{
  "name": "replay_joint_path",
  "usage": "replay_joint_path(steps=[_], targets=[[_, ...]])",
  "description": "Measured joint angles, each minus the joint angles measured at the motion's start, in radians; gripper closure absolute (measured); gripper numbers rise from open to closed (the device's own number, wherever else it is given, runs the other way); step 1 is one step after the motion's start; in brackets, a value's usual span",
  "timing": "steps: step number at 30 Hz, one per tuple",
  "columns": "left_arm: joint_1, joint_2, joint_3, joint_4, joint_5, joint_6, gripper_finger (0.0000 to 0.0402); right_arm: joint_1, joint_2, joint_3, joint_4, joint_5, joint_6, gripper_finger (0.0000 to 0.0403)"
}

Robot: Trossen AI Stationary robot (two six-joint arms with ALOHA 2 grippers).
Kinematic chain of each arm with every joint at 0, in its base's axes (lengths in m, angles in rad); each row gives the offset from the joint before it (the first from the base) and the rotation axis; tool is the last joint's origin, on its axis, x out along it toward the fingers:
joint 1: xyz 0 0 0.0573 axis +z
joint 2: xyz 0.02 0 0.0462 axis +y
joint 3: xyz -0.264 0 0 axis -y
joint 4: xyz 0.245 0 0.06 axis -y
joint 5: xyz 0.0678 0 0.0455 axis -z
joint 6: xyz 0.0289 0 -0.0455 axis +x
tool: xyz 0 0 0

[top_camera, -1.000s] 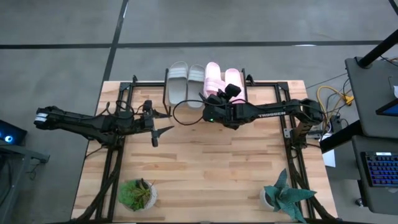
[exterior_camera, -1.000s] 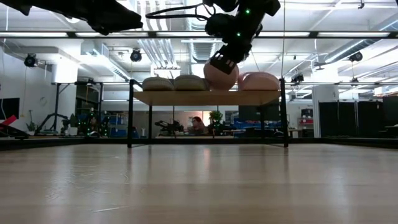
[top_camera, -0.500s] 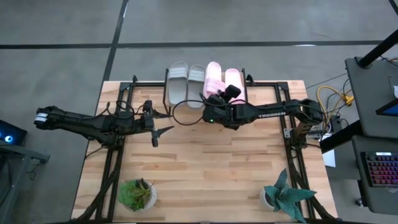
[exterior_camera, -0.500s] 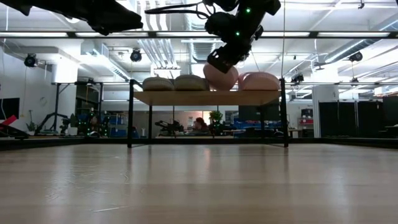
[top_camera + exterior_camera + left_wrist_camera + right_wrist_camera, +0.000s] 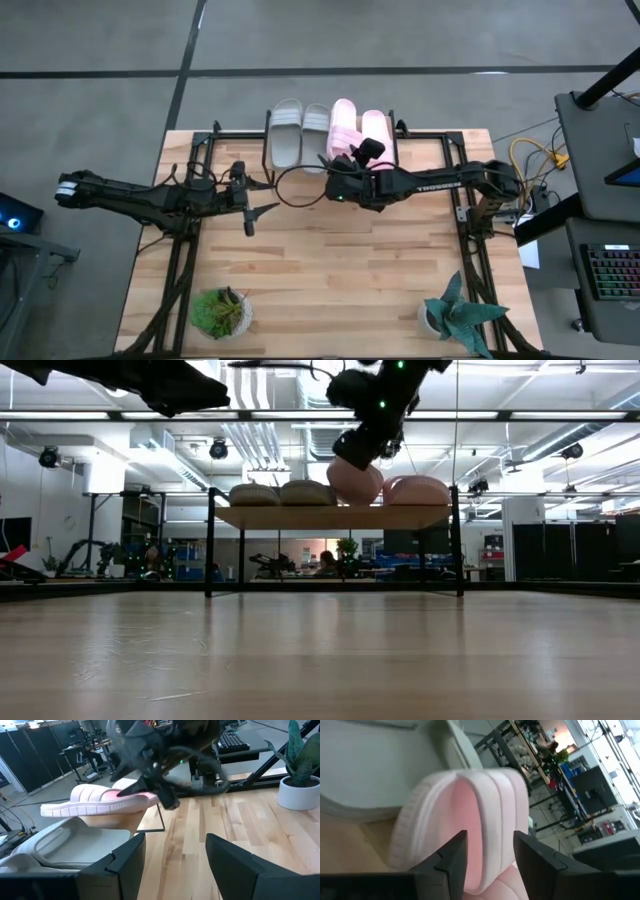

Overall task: Pick and place slides into the shelf
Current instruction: Put the pink slipper onto the shelf

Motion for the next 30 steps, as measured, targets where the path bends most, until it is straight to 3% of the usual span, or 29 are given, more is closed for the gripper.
replay_joint_path(steps=[19,22,26,30], targets=[[0.0,-0.006,0.0,-0.005,0.0,-0.001,0.0209,0.099,-0.033,0.055,-0.002,0.005,-0.144,0.0285],[0.0,-0.01,0.0,-0.034,0.0,-0.001,0.0209,0.139,-0.04,0.056,-0.021,-0.012,-0.155,0.0283],[0.0,-0.024,0.0,-0.094,0.0,0.0,0.0209,0.205,-0.041,0.055,-0.043,0.039,-0.104,0.0275],[0.0,-0.051,0.0,-0.134,0.0,-0.004,0.0209,0.252,-0.038,0.043,-0.082,-0.033,-0.101,0.0249]])
